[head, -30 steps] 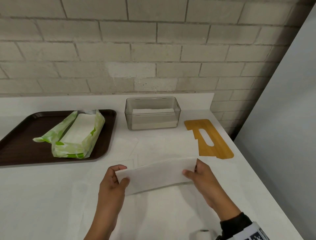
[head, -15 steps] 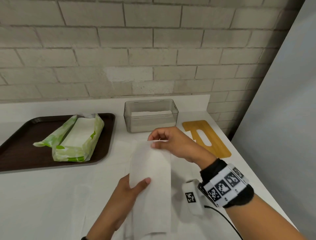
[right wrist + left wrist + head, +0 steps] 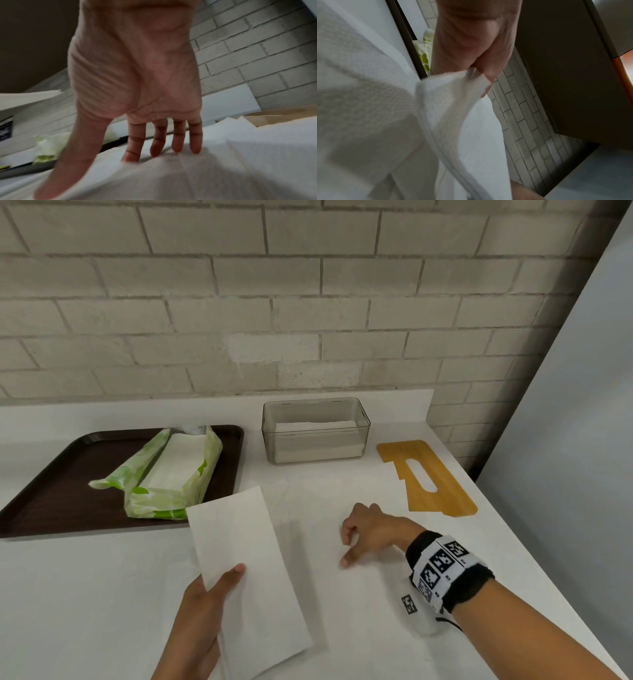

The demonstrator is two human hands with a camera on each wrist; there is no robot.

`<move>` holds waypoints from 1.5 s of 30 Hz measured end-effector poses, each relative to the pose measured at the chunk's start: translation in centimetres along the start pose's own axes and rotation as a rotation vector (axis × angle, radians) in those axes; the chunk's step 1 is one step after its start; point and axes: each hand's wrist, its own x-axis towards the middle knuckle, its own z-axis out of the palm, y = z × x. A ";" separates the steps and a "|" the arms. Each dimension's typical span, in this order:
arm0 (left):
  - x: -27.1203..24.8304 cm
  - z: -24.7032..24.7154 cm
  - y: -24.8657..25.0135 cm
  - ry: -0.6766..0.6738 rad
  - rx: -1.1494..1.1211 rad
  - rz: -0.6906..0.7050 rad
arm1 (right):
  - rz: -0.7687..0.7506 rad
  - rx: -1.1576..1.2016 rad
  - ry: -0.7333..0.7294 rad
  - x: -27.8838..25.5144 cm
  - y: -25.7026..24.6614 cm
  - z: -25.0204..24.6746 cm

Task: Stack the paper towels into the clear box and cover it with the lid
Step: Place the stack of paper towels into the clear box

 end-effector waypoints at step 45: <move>0.4 2.7 1.8 -0.106 -0.160 0.033 | 0.073 0.047 0.110 3.1 3.2 -2.0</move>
